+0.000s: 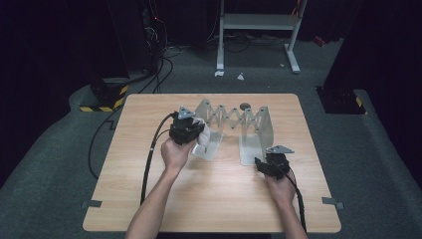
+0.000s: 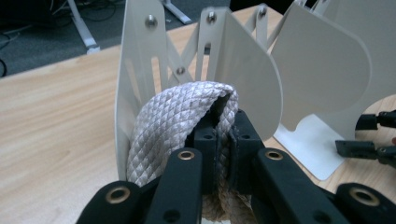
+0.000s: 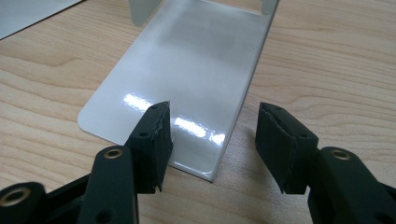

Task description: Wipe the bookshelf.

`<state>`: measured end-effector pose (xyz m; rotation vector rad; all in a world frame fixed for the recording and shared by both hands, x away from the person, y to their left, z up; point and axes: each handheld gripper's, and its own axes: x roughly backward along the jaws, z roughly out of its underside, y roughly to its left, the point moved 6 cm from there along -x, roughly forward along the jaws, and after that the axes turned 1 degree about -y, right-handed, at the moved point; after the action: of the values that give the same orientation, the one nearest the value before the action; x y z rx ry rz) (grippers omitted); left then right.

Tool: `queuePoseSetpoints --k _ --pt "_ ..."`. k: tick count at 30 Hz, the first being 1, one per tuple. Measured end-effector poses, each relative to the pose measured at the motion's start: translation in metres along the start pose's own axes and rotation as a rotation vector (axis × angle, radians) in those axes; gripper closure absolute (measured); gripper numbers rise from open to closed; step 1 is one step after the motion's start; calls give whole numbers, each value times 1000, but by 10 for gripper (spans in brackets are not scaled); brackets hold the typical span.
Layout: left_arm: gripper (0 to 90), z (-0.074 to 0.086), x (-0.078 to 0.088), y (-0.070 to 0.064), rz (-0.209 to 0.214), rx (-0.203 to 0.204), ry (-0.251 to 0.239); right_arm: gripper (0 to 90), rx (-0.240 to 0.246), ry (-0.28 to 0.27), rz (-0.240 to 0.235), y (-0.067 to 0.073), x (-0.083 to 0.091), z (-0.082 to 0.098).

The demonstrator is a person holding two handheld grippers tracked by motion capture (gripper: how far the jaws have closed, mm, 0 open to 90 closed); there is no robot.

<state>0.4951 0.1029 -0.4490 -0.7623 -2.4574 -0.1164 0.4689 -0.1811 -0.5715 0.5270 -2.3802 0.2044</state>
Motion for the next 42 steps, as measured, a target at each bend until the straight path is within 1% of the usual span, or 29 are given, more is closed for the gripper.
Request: queuePoseSetpoints --k 3,9,20,22,24,28,31,35,39,41,42 --pt "838 7 -2 1 -4 4 6 455 0 0 0 0 0 0" --pt "838 17 -7 1 2 14 12 455 0 0 0 0 0 0" --pt "838 44 -27 1 -6 31 57 458 4 0 -9 0 0 0" --pt "838 48 -29 2 -7 27 58 458 4 0 -9 1 0 0" --pt "839 52 -32 1 -1 25 70 458 4 0 -9 1 0 0" --pt "839 60 -38 0 -10 9 91 458 5 -1 -9 1 0 0" --pt "839 66 -44 -1 -11 9 105 458 4 0 -8 1 0 0" --pt "839 72 -51 -4 -12 6 123 458 4 0 -9 1 0 0" --pt "839 78 -57 -8 -2 -1 143 459 4 0 -9 1 0 0" --pt "839 82 -61 -9 -5 -12 157 459 4 0 -8 1 0 0" --pt "839 84 -62 -10 -1 -7 162 459 4 0 -9 1 0 0"
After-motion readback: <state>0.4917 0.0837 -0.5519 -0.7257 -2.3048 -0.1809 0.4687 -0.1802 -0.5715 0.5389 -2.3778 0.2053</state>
